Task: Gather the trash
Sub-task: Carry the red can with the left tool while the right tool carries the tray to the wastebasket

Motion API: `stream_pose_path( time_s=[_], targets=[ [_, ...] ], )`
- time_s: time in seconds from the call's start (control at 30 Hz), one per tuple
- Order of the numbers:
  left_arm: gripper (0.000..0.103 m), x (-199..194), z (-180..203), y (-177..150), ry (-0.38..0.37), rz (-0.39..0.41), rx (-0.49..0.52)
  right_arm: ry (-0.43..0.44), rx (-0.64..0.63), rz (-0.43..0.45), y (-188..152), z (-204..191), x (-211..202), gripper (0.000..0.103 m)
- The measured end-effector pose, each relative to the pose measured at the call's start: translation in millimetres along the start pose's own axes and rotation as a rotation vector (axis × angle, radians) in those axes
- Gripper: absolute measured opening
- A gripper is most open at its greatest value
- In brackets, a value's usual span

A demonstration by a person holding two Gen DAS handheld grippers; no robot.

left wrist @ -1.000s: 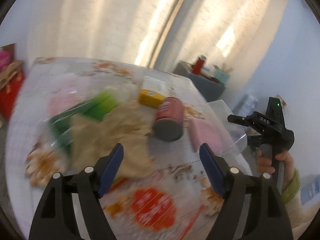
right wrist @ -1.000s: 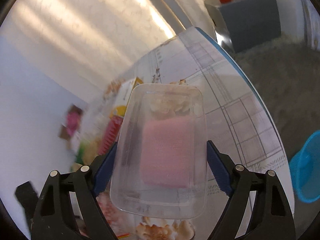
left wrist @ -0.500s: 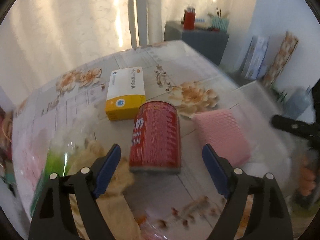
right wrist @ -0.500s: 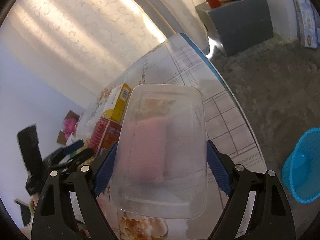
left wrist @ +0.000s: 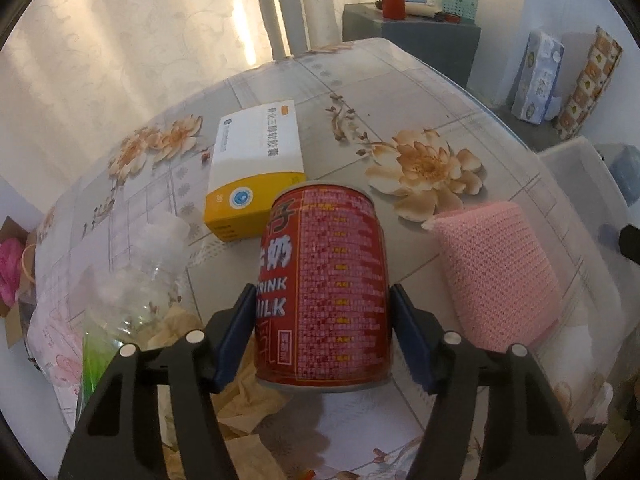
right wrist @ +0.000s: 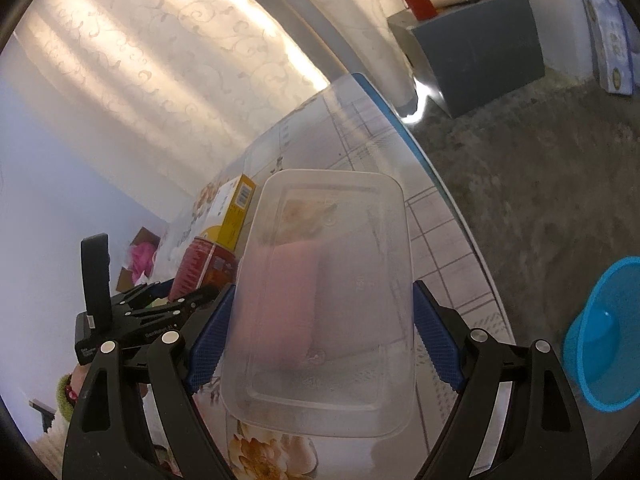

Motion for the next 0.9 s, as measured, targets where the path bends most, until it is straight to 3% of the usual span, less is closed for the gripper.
stream_pose_path(
  time_s=[0.27,0.43,0.63,0.73,0.9],
  targets=[
    [0.064,-43.5,11.6,21.7,-0.022,0.107,-0.016,-0.005,0.037,0.036,3.9,10.3,-25.4,0.08],
    [0.064,-76.5,51.9,40.2,-0.155,0.168,-0.029,-0.035,0.046,0.091,8.4,24.0,-60.5,0.08],
    [0.064,-95.1,142.4,58.0,-0.369,0.184,-0.003,-0.119,0.089,0.163,9.1,60.9,-109.2,0.08],
    [0.064,-97.4,208.5,62.2,-0.468,0.175,0.056,-0.194,0.13,0.195,3.0,95.3,-138.2,0.08],
    [0.064,-77.5,317.8,55.0,-0.607,0.063,0.112,-0.3,0.219,0.199,-15.8,159.3,-163.9,0.08]
  ],
)
Point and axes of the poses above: each gripper's, at about its wrist camera, not at the fingertips, and x roughly the way its jaws point, z to its right, y to its top, the point moved 5 cm from there along x, roughly the way its jaws point, and after that the axes turned 15 degrees about z, right-handed, at the moved point
